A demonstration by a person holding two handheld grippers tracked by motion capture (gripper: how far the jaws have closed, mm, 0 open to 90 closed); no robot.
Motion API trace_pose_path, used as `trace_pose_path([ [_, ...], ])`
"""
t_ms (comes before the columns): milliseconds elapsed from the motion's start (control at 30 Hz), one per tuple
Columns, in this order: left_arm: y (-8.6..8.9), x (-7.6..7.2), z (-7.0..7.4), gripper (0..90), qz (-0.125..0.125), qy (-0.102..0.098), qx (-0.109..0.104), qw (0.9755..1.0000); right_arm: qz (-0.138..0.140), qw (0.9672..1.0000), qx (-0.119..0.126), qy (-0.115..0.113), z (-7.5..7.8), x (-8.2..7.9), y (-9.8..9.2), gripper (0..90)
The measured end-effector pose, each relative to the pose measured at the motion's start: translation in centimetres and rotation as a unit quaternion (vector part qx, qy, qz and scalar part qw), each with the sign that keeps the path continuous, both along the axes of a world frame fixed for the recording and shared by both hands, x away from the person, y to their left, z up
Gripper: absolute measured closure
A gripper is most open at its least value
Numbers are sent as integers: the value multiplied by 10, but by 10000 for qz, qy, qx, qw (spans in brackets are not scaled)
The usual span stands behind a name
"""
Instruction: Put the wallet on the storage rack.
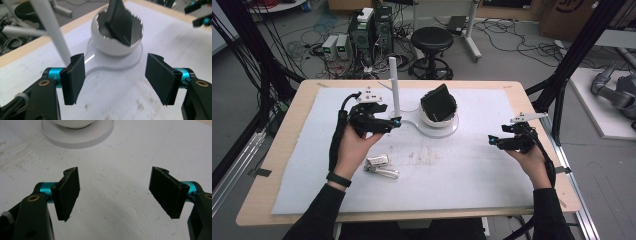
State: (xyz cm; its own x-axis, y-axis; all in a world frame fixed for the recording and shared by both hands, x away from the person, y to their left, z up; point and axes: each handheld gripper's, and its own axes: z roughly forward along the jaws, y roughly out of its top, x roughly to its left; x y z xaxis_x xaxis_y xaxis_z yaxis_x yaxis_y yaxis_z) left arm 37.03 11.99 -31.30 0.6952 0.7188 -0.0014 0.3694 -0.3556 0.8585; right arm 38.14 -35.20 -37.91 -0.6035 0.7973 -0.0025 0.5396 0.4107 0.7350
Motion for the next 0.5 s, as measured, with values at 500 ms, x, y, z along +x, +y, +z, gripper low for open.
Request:
trace_pose_path([
  [500, 58, -29, -24, 312, 203, 514, 381, 9977, 13, 10000, 25, 78, 1, 2, 2, 253],
])
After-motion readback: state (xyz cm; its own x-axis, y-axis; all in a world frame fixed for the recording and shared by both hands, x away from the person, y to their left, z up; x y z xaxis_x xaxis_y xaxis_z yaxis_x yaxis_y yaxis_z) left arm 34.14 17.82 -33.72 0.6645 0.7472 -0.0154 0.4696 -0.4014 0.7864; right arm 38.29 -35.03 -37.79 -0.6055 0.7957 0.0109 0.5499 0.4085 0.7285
